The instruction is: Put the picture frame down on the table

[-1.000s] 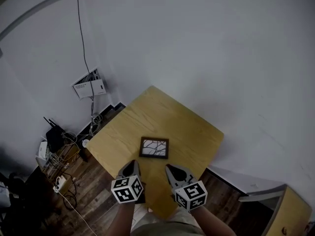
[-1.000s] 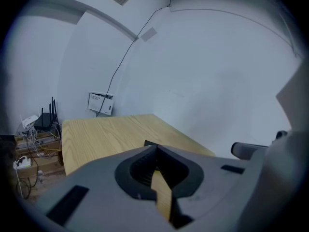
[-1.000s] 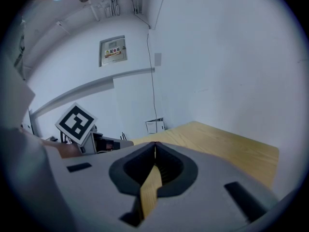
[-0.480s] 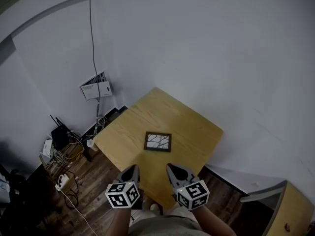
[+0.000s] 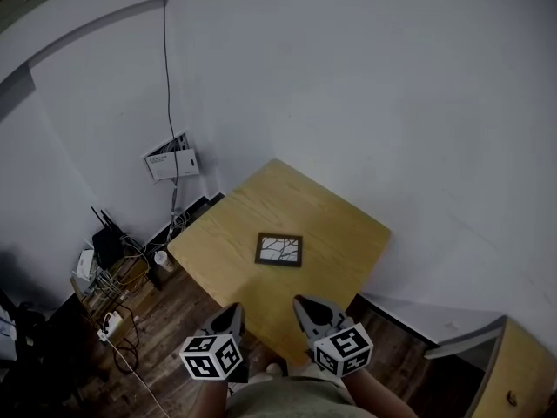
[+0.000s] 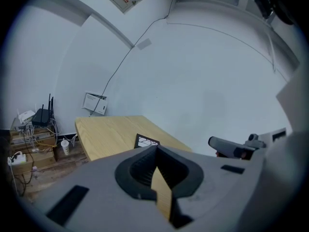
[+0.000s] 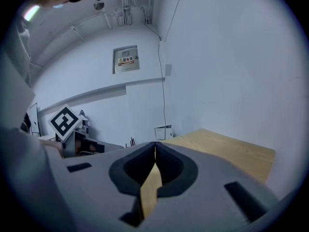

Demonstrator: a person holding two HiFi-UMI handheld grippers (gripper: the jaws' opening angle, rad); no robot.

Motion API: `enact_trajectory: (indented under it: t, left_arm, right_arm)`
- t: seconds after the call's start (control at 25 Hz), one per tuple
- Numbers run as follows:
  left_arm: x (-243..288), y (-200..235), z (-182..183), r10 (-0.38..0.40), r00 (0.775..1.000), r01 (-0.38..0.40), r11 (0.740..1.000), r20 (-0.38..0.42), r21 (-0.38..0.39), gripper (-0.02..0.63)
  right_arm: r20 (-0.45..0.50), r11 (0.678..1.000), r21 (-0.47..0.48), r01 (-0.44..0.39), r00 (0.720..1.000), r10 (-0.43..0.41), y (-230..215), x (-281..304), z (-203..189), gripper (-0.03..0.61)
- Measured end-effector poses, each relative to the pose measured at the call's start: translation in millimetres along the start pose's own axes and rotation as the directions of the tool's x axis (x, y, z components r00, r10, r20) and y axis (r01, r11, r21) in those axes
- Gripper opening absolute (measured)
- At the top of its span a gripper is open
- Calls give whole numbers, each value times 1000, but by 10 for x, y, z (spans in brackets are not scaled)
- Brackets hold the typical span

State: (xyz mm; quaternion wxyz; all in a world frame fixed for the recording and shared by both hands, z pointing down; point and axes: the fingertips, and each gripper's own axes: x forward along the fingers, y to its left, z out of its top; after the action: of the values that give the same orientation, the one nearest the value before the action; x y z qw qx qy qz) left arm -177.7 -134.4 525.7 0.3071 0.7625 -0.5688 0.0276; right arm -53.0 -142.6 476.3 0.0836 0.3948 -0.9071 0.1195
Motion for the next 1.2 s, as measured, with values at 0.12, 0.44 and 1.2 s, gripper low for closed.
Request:
enact_trajectory:
  t: [0.12,0.44,1.2]
  left_arm:
    - [-46,9,0,-1,1000,2,1000,11,-6,3]
    - [-59,50,25,3,1000,-2,1000,25,-13,3]
    - [63,47,69,-23,999,24,999,23,-46,3]
  right_arm:
    - [-4,1000,-5,7,1000,-7,27,-42,2,0]
    - [-26,1000,-24,19,999,-20,56,-48,-23,0]
    - [-45,1000,-2,28,999,-29,4,-29,-16,0]
